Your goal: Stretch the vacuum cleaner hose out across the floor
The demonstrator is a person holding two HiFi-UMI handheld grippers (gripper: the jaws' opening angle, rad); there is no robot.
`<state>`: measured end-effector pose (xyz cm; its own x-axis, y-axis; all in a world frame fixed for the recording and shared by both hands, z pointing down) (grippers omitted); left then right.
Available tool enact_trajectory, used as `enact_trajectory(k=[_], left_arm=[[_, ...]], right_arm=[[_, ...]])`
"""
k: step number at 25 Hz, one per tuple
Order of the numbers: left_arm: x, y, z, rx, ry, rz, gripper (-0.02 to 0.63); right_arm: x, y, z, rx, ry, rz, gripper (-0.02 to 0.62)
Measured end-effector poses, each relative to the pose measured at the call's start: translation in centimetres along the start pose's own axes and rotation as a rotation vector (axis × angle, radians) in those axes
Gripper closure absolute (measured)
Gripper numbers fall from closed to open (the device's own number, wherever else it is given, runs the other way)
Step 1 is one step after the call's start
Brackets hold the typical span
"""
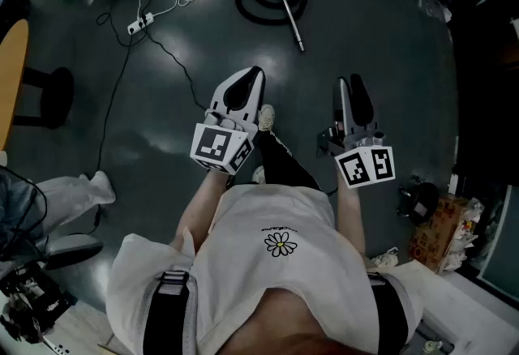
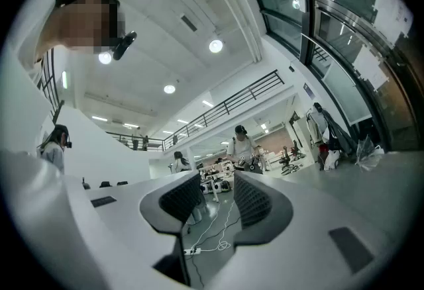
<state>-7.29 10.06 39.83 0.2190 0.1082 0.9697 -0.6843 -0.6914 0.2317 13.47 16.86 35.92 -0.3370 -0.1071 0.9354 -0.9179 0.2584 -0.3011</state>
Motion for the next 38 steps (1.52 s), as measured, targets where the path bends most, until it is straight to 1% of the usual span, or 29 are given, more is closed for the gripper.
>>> enact_trajectory(k=[2, 4, 7, 9, 12, 13, 15, 18, 20, 22, 25, 29, 31, 32, 33, 34, 35, 38], left_arm=[[0.1, 2.1, 4.2, -0.007, -0.001, 0.027, 0.597], [0.0, 4.3, 8.3, -0.009, 0.008, 0.039, 0.595], [-1.7, 7.4, 13.7, 0.002, 0.013, 0.029, 0.595], [-3.7, 9.0, 16.5, 0.013, -0.013, 0.045, 0.595], [-5.0, 11.6, 19.4, 0.011, -0.056, 0.076, 0.595], [-5.1, 12.5, 20.3, 0.012, -0.058, 0.079, 0.595], [-4.9, 14.0, 21.9, 0.015, -0.053, 0.082, 0.595], [-4.4, 16.0, 25.5, 0.022, -0.043, 0.076, 0.595], [-3.8, 17.4, 28.9, 0.039, -0.031, 0.069, 0.595], [-3.1, 19.3, 32.7, 0.057, -0.028, 0.061, 0.595], [-2.0, 22.8, 38.7, 0.084, -0.010, 0.043, 0.595], [-2.1, 27.8, 46.9, 0.107, 0.009, 0.018, 0.595], [-2.3, 30.3, 50.5, 0.135, 0.012, -0.016, 0.595], [-2.3, 31.5, 52.4, 0.161, 0.020, -0.040, 0.583], [-2.2, 32.4, 54.3, 0.190, 0.036, -0.065, 0.517], [-2.1, 33.2, 56.1, 0.217, 0.058, -0.080, 0.471], [-1.9, 33.9, 57.7, 0.239, 0.081, -0.081, 0.445], [-1.1, 35.6, 62.3, 0.261, 0.127, -0.046, 0.436]], right_arm=[[0.3, -2.9, 3.9, 0.003, -0.040, -0.020, 0.423], [0.6, -5.5, 7.7, 0.008, -0.058, -0.023, 0.380], [0.7, -8.5, 13.3, 0.002, -0.042, -0.025, 0.368], [0.5, -9.6, 17.0, -0.056, -0.028, -0.028, 0.368], [0.9, -10.5, 21.7, -0.185, -0.007, 0.004, 0.370], [1.2, -10.7, 23.0, -0.208, 0.010, 0.033, 0.370], [2.2, -11.3, 25.4, -0.221, 0.071, 0.066, 0.370], [3.7, -13.0, 28.6, -0.185, 0.167, 0.013, 0.370], [4.8, -14.8, 31.0, -0.166, 0.210, -0.006, 0.370], [5.8, -16.9, 34.0, -0.148, 0.232, 0.000, 0.370], [6.6, -20.5, 39.1, -0.096, 0.260, 0.004, 0.370], [5.8, -24.8, 46.8, -0.044, 0.289, 0.031, 0.370], [5.7, -26.4, 50.5, -0.031, 0.313, 0.027, 0.370], [5.9, -27.2, 52.2, -0.024, 0.325, 0.026, 0.370], [6.1, -28.1, 53.8, -0.017, 0.337, 0.034, 0.370], [6.4, -28.8, 55.2, -0.009, 0.346, 0.051, 0.370], [6.8, -29.5, 56.4, 0.001, 0.351, 0.073, 0.370], [7.4, -32.0, 59.6, 0.026, 0.343, 0.123, 0.370]])
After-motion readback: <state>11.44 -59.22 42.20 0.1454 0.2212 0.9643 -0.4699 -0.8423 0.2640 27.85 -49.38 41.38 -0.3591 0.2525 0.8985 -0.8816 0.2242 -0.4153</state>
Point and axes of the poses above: the fingertips, and each gripper's own axes: z forward along the fingers, y to its left, x out of its underside, the point moved 6 cm from there along -z, backward along the fingers, and after that the axes turned 2 degrees about -x, right-handed, at the moved point
